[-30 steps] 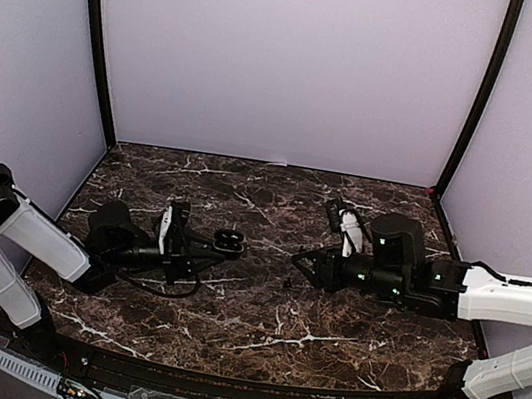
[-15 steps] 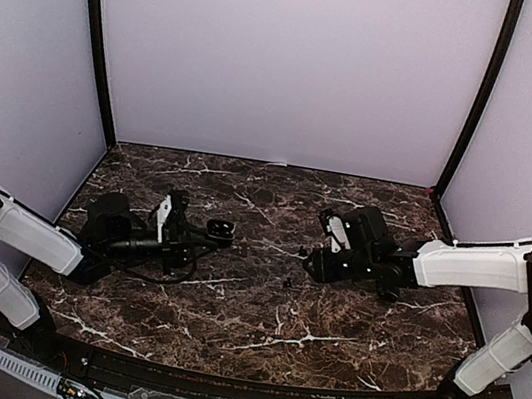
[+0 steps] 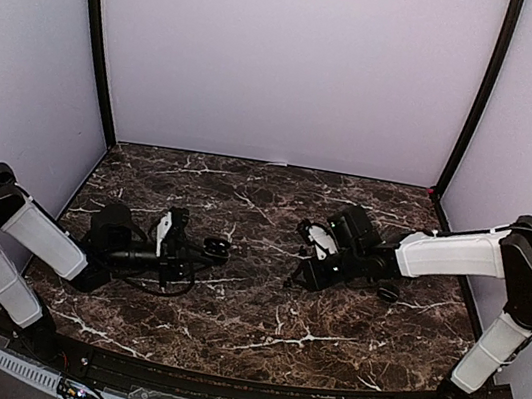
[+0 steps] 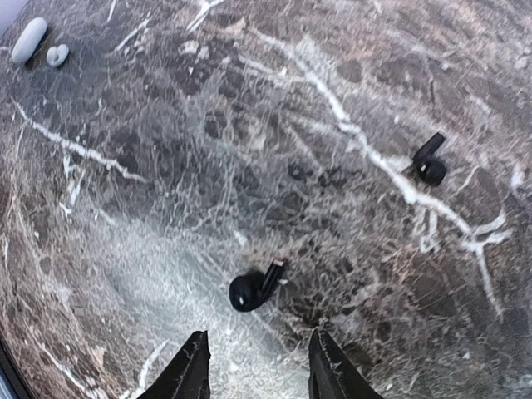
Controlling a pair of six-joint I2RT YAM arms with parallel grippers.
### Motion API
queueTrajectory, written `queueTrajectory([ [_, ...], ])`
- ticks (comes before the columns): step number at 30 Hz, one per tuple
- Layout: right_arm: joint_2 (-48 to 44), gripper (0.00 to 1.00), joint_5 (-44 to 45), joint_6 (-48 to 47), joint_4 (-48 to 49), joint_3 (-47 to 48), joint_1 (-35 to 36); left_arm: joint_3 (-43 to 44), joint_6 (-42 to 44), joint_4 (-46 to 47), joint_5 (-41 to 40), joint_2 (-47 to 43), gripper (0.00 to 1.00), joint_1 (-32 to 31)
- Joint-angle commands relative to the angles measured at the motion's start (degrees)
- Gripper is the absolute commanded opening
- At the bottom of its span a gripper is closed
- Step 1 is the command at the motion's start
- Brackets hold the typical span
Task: Insert the wireless bluetooth earbuds into the charging case
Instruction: Adjust the left earbud at the center of the board.
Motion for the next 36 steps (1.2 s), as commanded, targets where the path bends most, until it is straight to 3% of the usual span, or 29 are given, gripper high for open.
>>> queueTrajectory([
  [1,-1.1,0.39,-2.8,-1.3,2.7,-1.8,-0.3,-1.9,0.3,7.4,4.0,1.7,0.0,0.7],
  [10,-1.6,0.42,-1.9,0.8,4.1,-3.5,0.0,-2.2,0.9,9.3,4.3,2.3,0.0,0.7],
  [16,-0.5,0.42,5.8,2.8,1.6,-2.0,-0.1,-2.4,0.7,10.1,4.8,2.3,0.0,0.7],
  [25,2.1,0.43,3.4,3.1,1.3,-0.5,1.0,-1.7,1.1,8.7,6.5,2.5,0.0,0.7],
  [30,3.4,0.36,7.4,5.9,2.4,-0.8,1.9,-1.6,1.5,8.2,6.5,2.2,0.0,0.7],
  [36,2.9,0.37,7.5,7.0,4.2,-1.5,1.9,-1.6,1.6,7.9,6.5,2.1,0.0,0.7],
])
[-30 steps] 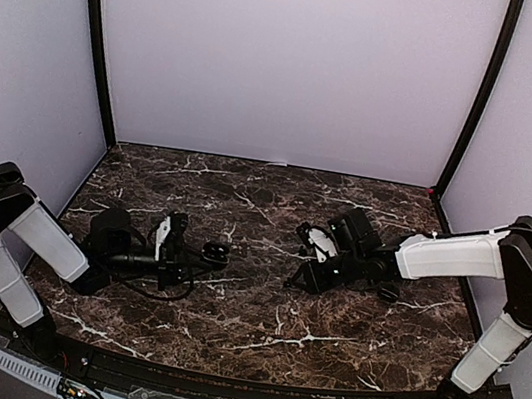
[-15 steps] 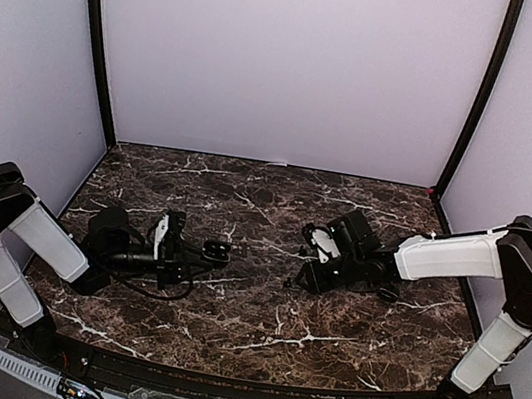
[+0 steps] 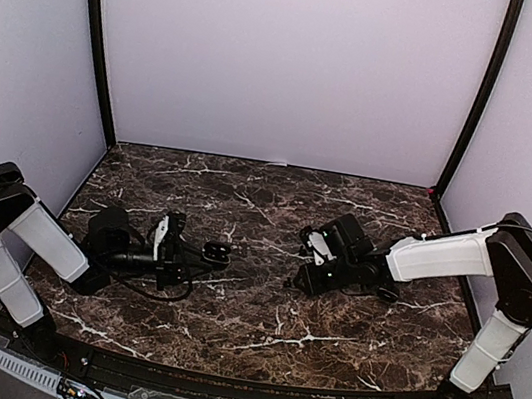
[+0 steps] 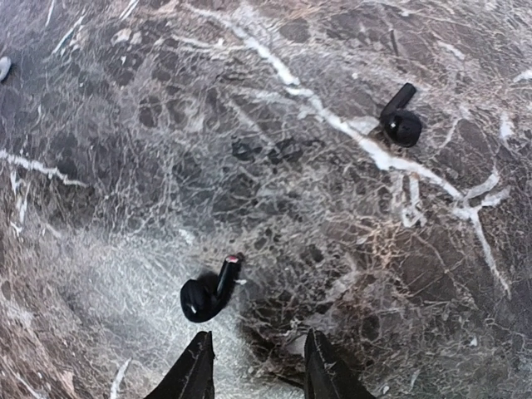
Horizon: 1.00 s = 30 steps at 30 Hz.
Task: Insert the wireless bluetooth earbuds into the charging case
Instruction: Adjust the left earbud at the center of the board.
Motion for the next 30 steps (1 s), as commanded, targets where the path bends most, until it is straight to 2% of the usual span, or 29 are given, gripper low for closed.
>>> queueTrajectory([
  [1,0.2,0.37,0.5,1.4,2.7,0.2,0.2,0.3,0.9,0.2,1.1,-0.9,0.0,0.3],
  [7,1.4,0.33,-1.7,2.6,3.1,1.3,0.2,0.3,0.9,0.1,1.4,-1.1,0.0,0.3],
  [12,2.8,0.25,0.7,4.0,2.1,2.8,0.1,0.4,0.9,-0.1,1.7,-1.2,0.0,0.3],
  [18,4.0,0.28,-3.0,3.3,2.8,3.9,0.1,0.6,0.7,-0.3,2.0,-1.0,0.0,0.3],
  [30,6.0,0.25,-7.8,2.5,4.4,4.4,0.3,1.0,0.8,-1.0,2.6,-0.8,0.0,0.3],
])
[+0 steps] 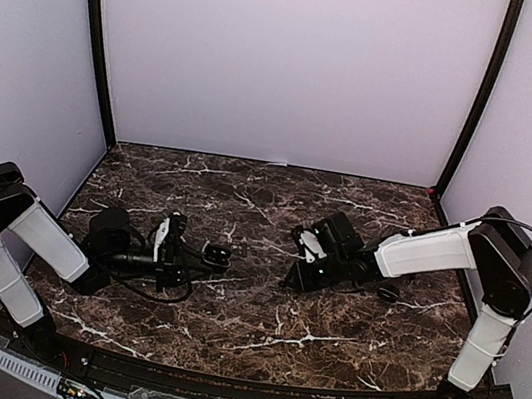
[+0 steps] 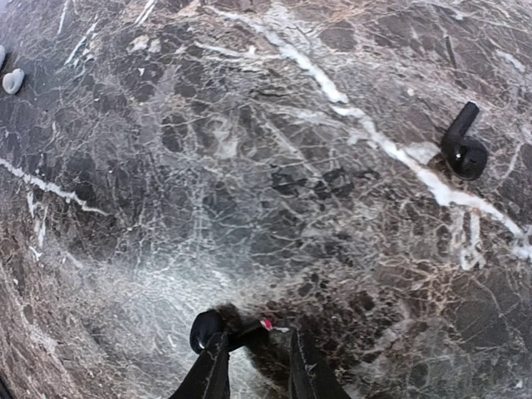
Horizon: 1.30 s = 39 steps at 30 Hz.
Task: Insert the wireless bluetooth earbuds into the charging case
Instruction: Adjust the left earbud at the center of the board.
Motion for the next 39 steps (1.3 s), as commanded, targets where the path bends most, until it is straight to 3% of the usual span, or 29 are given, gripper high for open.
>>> queueTrajectory([
  [1,1.0,0.25,-3.2,-0.5,1.9,1.0,0.2,0.9,0.7,0.2,1.3,-0.9,0.0,0.3],
  [11,0.5,0.25,-2.4,-1.4,0.8,1.7,0.6,0.8,0.8,-0.1,1.3,-1.4,0.0,0.3],
  [34,-5.8,0.52,-1.8,-3.9,2.8,-2.4,1.0,0.4,0.5,1.0,1.8,-1.6,0.0,0.3],
  [39,-6.6,0.63,-0.5,-4.0,2.9,-3.0,2.1,0.4,0.5,0.9,2.1,-1.9,0.0,0.3],
])
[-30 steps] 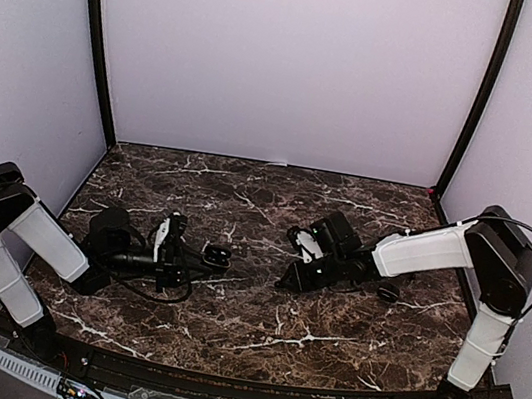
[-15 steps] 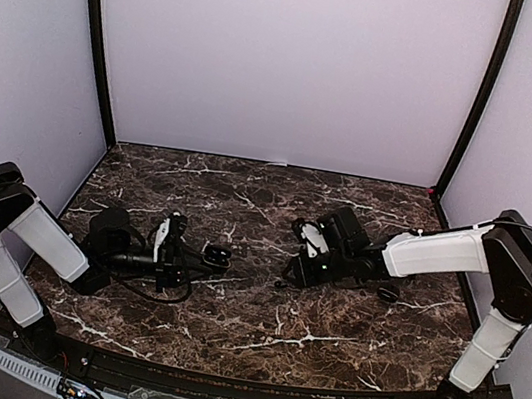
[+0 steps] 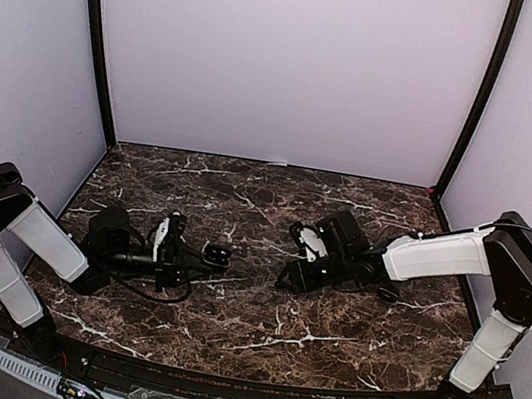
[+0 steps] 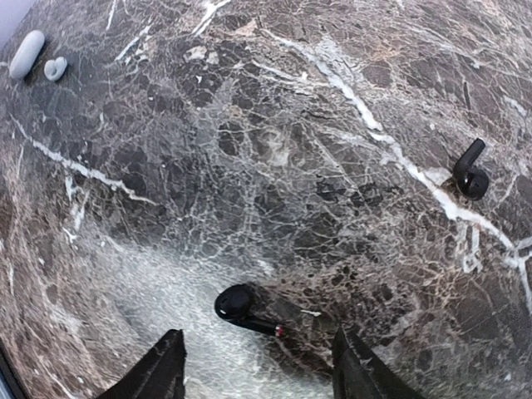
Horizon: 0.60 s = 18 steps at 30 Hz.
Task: Insert the wireless bluetooth earbuds into the charging case
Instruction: Adjust the left earbud at the center of the board.
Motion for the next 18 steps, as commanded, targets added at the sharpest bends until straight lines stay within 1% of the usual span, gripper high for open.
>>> queueTrajectory([
  [1,-2.8,0.66,0.7,-0.1,2.0,-1.4,1.2,0.4,0.2,1.0,1.5,-1.6,0.0,0.3],
  [6,-3.1,0.77,-0.8,1.8,5.3,-4.0,1.3,0.5,0.2,1.0,1.5,-1.3,0.0,0.3],
  [9,-2.8,0.79,-0.5,2.7,6.9,-5.2,1.8,0.8,-0.1,1.2,2.0,-0.7,0.0,0.3],
  [15,-2.1,0.74,1.2,3.2,7.6,-5.9,2.6,0.5,0.2,1.2,1.6,-1.3,0.0,0.3],
  [18,-2.3,0.7,2.5,3.5,7.3,-6.2,2.6,0.4,0.4,1.0,1.1,-1.5,0.0,0.3],
])
